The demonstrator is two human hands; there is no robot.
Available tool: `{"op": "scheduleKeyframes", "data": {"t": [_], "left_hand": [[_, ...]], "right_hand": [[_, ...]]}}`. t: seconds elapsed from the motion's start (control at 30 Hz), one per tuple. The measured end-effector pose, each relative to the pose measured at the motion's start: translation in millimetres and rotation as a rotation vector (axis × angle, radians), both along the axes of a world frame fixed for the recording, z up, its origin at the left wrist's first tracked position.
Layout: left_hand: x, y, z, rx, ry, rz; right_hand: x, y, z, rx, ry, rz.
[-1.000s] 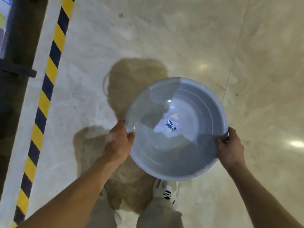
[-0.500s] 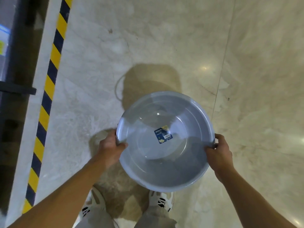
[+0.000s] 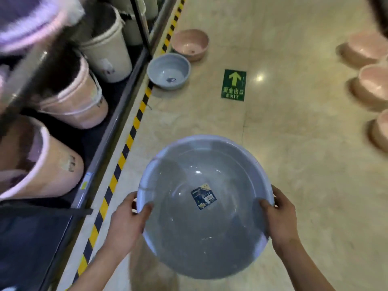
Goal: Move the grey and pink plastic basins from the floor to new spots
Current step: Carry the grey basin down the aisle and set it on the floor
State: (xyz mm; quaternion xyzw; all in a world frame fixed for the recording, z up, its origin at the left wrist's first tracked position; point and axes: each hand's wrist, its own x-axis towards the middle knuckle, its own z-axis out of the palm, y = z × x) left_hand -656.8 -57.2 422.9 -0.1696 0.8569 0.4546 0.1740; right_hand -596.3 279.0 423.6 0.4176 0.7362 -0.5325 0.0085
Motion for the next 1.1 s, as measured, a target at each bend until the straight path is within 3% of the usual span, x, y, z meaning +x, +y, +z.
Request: {"op": "scheduleKeyframes", "data": {"t": [0.27, 0.53, 0.7, 1.1], "left_hand": [[-112, 46, 235, 0.118, 0.243, 0.015], [-211, 54, 351, 0.15, 0.282, 0.012], [-280, 63, 371, 0.138, 0.279, -0.005], [-449, 127, 372, -0.054, 0.303, 0.089]], "right_hand": [[-110, 41, 245, 0.045, 0.261, 0.026], [-206, 57, 384, 0.186, 0.276, 0.155], [-273, 70, 417, 0.232, 0.294, 0.21], [-503, 126, 396, 0.251, 0.224, 0.342]]}}
